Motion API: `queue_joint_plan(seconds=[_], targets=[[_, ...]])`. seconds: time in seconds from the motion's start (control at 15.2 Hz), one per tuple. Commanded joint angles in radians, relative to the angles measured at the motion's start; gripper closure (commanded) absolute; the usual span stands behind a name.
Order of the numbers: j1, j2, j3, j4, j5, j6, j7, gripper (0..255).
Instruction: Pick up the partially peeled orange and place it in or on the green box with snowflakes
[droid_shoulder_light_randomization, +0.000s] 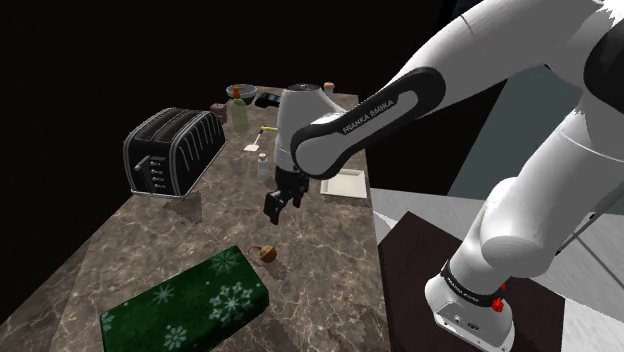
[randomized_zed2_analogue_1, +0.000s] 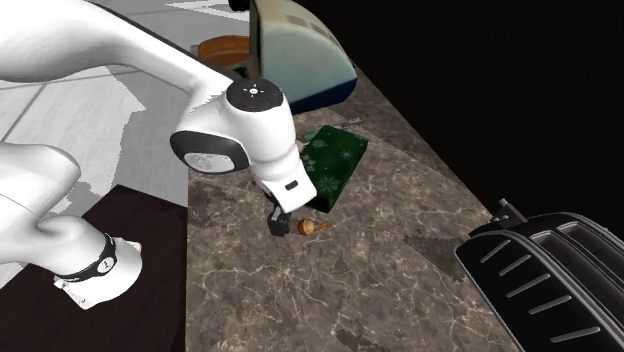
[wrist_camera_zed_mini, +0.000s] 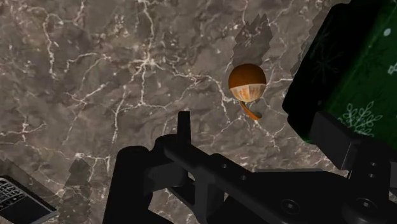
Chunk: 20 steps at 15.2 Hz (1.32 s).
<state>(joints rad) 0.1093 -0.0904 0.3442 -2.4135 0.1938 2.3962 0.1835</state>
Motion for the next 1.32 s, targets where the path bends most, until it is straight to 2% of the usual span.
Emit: queue_joint_plan(seconds=[0.0, 0.4, 0.92, 1.25], targets=[[0.009, 0.08, 0.019, 0.034, -0.032, 0.047, 0.039, 0], [0.06, 0.324, 0.025, 0.162, -0.168, 0.156, 0.161, 0], [0.092, 0.43, -0.002, 0.175, -0.222, 0.244, 0.2, 0], [0.093, 0.43, -0.003, 0.175, -0.221, 0.244, 0.199, 0]])
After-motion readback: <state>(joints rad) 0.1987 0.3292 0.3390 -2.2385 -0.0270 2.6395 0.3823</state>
